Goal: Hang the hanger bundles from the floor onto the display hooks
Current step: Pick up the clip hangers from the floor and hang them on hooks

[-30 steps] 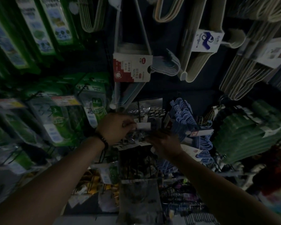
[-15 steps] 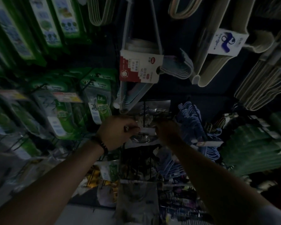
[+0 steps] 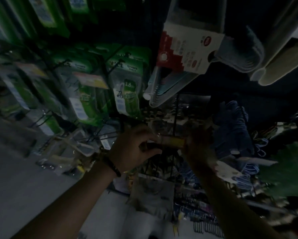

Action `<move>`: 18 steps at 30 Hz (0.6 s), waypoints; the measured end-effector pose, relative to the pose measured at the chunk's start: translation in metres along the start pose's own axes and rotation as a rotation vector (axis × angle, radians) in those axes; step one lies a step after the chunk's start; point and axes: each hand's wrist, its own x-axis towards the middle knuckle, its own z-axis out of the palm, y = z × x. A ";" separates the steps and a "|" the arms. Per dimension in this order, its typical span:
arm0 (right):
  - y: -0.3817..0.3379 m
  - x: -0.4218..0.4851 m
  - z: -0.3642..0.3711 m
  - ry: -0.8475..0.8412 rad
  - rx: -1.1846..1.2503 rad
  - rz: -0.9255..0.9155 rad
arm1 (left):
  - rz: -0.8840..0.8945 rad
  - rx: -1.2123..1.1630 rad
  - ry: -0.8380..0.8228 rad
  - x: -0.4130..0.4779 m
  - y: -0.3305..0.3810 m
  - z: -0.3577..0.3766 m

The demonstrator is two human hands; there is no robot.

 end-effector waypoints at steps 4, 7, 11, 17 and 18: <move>-0.043 -0.085 0.014 -0.259 0.161 0.000 | -0.246 -0.081 -0.061 -0.075 -0.025 0.003; -0.094 -0.138 0.033 -0.597 0.138 -0.010 | -0.507 -0.077 -0.192 -0.167 -0.057 0.008; -0.189 -0.202 0.066 -1.093 0.087 -0.162 | -0.832 0.095 -0.379 -0.328 -0.090 0.009; -0.349 -0.318 0.117 -1.519 0.033 -0.295 | -1.144 0.011 -0.502 -0.544 -0.120 -0.009; -0.372 -0.335 0.129 -1.555 0.029 -0.275 | -1.188 -0.020 -0.499 -0.573 -0.128 -0.010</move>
